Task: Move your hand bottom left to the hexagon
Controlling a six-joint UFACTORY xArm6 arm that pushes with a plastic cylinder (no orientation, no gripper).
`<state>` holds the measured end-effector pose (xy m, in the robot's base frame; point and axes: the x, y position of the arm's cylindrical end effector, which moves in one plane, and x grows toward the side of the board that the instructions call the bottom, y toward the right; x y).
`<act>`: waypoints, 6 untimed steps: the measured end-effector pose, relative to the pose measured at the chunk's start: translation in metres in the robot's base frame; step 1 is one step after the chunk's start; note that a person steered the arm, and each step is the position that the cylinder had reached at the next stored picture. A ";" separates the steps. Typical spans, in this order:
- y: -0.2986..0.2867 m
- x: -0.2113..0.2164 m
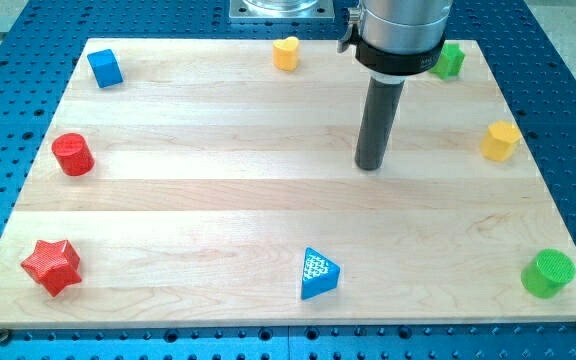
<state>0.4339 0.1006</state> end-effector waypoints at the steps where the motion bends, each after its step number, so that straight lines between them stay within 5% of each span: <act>1: 0.000 0.000; 3: 0.033 -0.034; 4: 0.027 0.038; 6: 0.027 0.069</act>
